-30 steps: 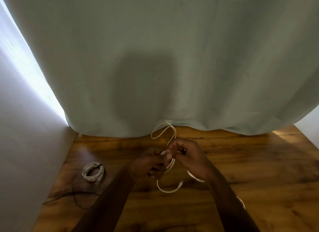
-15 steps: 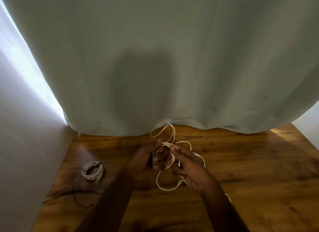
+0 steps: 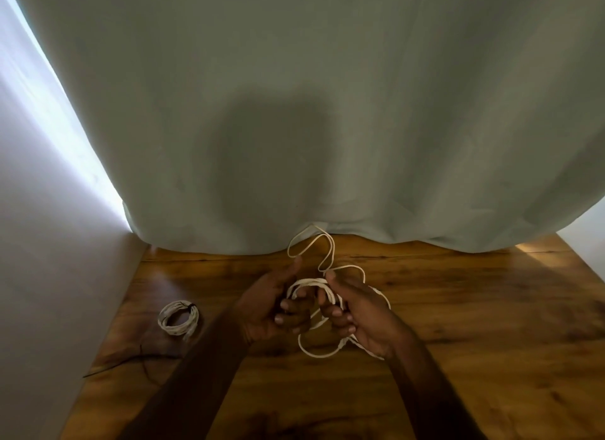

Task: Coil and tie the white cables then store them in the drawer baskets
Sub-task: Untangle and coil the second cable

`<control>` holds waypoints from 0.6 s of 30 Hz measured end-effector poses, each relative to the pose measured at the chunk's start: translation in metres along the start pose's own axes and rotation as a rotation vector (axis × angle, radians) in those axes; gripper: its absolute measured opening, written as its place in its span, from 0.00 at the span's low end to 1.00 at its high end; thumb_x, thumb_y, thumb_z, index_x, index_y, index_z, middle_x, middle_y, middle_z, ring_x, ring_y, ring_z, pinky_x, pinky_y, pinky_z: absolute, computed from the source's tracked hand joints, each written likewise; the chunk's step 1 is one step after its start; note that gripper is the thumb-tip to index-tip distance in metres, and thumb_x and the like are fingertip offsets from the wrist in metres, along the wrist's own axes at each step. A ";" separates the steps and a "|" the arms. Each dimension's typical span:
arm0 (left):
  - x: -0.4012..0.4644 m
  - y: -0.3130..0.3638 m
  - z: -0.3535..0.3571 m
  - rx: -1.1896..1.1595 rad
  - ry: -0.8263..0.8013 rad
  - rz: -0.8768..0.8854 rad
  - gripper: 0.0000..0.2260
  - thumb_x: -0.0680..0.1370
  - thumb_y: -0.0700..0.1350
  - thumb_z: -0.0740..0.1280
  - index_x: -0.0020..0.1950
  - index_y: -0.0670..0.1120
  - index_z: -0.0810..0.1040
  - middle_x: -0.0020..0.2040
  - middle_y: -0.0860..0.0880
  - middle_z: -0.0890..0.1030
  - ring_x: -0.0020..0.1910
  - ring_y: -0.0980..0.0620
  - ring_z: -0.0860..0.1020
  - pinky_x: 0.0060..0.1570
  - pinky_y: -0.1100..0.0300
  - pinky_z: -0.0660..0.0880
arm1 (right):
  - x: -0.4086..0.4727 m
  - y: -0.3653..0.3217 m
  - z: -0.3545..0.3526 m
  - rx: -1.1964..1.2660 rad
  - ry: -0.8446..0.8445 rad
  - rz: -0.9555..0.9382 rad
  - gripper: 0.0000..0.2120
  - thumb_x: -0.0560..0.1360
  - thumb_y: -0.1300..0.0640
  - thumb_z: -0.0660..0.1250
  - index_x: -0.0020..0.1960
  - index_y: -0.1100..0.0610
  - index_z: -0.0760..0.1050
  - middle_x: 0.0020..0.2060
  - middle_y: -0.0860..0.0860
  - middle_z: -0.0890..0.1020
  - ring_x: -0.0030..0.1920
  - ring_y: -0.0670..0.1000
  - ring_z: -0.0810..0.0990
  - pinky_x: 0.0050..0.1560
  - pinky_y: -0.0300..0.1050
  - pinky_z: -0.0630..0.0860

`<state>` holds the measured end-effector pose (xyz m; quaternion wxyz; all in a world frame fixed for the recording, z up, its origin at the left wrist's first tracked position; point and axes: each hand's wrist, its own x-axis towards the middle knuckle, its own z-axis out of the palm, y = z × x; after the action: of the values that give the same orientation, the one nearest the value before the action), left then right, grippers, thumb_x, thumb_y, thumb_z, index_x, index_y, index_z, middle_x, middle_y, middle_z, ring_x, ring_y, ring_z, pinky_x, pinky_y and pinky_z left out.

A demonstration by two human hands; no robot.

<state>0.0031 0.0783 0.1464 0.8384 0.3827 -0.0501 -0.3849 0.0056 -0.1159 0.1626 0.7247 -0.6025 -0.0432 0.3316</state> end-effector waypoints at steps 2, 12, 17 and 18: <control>-0.001 -0.002 0.001 0.023 -0.005 -0.011 0.20 0.82 0.58 0.55 0.37 0.46 0.68 0.25 0.52 0.68 0.19 0.56 0.65 0.31 0.58 0.69 | 0.000 0.001 -0.001 -0.036 0.008 -0.013 0.19 0.79 0.41 0.61 0.42 0.55 0.76 0.28 0.49 0.69 0.26 0.45 0.59 0.30 0.44 0.49; 0.010 -0.006 0.003 -0.096 -0.042 0.069 0.20 0.82 0.57 0.56 0.48 0.41 0.75 0.20 0.55 0.66 0.17 0.59 0.62 0.24 0.62 0.63 | 0.005 -0.002 -0.002 -0.091 0.088 -0.117 0.19 0.81 0.43 0.61 0.44 0.56 0.78 0.30 0.51 0.72 0.26 0.46 0.61 0.26 0.40 0.54; 0.014 -0.012 0.001 -0.185 -0.103 0.194 0.23 0.83 0.52 0.54 0.58 0.35 0.79 0.21 0.53 0.66 0.17 0.57 0.61 0.25 0.64 0.69 | 0.005 0.001 -0.009 -0.270 0.164 -0.246 0.16 0.83 0.46 0.60 0.47 0.52 0.82 0.33 0.56 0.76 0.25 0.46 0.67 0.25 0.38 0.60; 0.012 -0.011 0.000 -0.223 -0.103 0.225 0.23 0.84 0.52 0.54 0.59 0.34 0.78 0.21 0.52 0.66 0.17 0.57 0.63 0.25 0.63 0.70 | 0.005 0.004 -0.013 -0.357 0.185 -0.271 0.15 0.83 0.46 0.59 0.47 0.50 0.82 0.32 0.55 0.77 0.25 0.46 0.69 0.24 0.39 0.62</control>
<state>0.0053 0.0655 0.1361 0.9098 0.2590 -0.0923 -0.3110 0.0137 -0.1238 0.1540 0.6455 -0.7375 -0.1152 0.1619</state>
